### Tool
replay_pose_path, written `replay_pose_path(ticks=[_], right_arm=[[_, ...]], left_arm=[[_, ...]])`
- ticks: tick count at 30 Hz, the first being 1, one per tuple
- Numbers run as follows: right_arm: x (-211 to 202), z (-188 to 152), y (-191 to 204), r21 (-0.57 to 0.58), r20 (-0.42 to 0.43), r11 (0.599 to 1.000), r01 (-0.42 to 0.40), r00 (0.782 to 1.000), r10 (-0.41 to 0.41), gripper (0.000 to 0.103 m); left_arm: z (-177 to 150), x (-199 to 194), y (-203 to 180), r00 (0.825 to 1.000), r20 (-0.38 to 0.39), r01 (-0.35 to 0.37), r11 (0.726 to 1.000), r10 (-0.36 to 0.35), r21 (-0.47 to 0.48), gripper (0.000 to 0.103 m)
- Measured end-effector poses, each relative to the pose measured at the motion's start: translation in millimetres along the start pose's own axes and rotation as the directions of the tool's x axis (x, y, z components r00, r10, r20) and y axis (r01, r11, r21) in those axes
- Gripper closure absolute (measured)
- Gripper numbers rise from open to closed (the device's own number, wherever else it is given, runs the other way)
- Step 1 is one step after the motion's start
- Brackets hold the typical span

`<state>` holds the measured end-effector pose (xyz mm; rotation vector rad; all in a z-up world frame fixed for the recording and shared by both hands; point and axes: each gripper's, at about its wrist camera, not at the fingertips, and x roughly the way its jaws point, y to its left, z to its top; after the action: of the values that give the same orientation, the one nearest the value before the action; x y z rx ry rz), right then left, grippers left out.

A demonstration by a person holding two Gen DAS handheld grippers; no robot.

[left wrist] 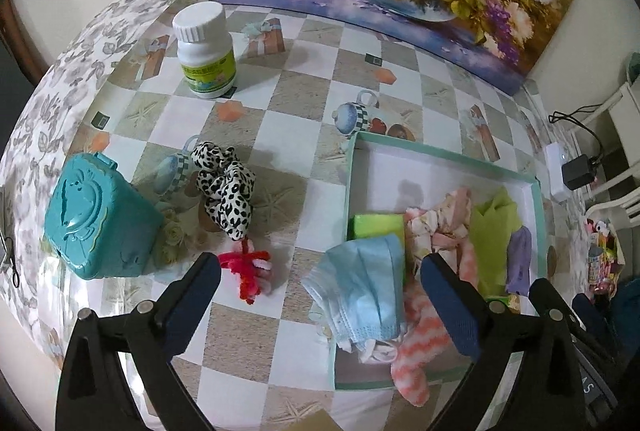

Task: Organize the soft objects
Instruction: 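Move the left tool toward the leopard-print scrunchie while the right tool approaches the red pipe-cleaner toy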

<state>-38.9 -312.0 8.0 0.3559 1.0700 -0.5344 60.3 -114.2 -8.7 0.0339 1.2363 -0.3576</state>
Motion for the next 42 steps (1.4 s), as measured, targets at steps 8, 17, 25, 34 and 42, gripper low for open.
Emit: replay_pose_path(ticks=[8,17,25,34,42], right_arm=[[1,-1,4,-0.019,-0.009,1.0,0.012,1.0,-0.012,0.0],[2,-5,28,-0.083,-0.015,0.997,-0.004,1.0,0.003,0.0],[0,-8,66,-0.154,-0.011,0.986,-0.065,0.998,0.064,0.0],[5,-12,104,-0.19,-0.034,0.974,-0.126,0.992,0.121,0.0],[9,-15,145,-0.25,-0.05,0.953,-0.172,0.985,0.165,0.0]], left_arm=[[2,-1,7,1.0,-0.02,0.013,1.0,-0.013,-0.024,0.003],[10,-8,30,0.999,0.001,0.033,0.995,-0.033,-0.095,0.003],[23,-26,69,0.998,0.043,0.052,0.986,-0.046,-0.156,0.003],[38,-55,176,0.99,0.107,-0.044,0.936,0.087,-0.349,0.003],[31,-55,241,0.992,0.072,-0.051,0.867,0.099,-0.496,0.003]])
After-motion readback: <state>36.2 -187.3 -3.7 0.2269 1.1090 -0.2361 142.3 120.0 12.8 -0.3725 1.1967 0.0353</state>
